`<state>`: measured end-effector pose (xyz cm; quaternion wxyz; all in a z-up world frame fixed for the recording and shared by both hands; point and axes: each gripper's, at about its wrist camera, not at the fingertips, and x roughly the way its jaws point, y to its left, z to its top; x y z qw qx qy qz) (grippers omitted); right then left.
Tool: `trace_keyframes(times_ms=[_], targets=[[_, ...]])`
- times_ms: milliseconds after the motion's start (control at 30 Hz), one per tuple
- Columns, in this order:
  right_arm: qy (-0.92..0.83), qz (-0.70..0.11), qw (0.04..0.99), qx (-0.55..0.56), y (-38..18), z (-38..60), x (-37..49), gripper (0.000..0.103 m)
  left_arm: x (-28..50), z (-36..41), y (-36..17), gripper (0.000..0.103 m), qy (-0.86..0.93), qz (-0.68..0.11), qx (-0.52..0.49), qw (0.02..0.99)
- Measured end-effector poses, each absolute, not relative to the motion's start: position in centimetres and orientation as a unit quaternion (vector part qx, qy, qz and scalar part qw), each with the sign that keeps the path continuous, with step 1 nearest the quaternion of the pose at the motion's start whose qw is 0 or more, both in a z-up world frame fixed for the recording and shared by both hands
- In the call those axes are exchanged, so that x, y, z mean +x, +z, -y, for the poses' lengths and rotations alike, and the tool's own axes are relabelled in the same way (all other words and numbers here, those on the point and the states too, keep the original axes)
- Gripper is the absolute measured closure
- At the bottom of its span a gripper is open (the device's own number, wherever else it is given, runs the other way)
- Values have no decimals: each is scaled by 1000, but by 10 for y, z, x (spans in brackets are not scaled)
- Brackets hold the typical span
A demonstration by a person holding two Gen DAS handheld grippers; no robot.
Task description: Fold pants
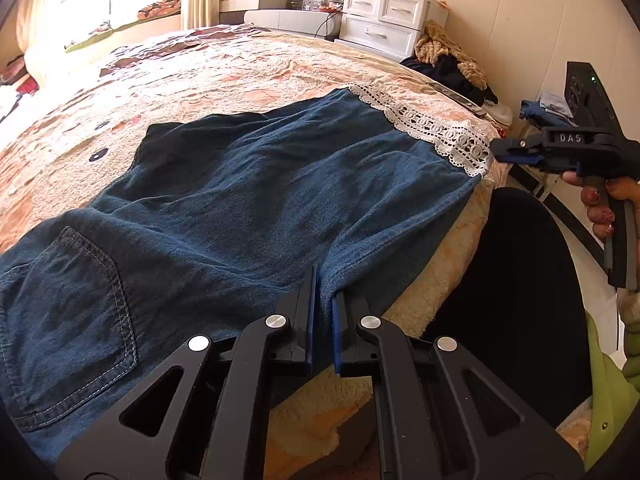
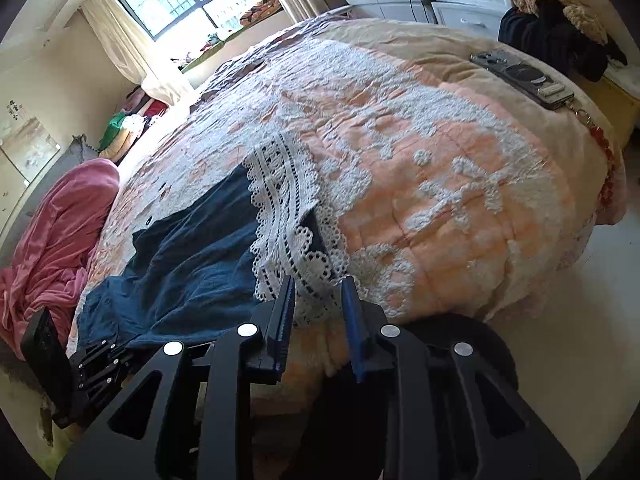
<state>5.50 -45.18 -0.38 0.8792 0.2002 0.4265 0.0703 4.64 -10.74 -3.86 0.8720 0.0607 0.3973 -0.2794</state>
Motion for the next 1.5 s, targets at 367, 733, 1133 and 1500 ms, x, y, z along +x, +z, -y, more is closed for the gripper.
trace_keyframes(times_ms=[367, 733, 1133, 1500], targets=[[73, -456, 876, 144, -22, 439, 82, 88, 41, 107, -36, 99, -277, -397, 59, 873], [61, -430, 887, 155, -11, 448, 71, 72, 33, 94, -23, 61, -277, -393, 37, 876], [142, -397, 905, 60, 14, 385, 65, 57, 4, -29, 23, 44, -77, -362, -43, 928], [142, -476, 868, 3, -30, 360, 83, 57, 15, -113, -27, 30, 50, -426, -102, 898]])
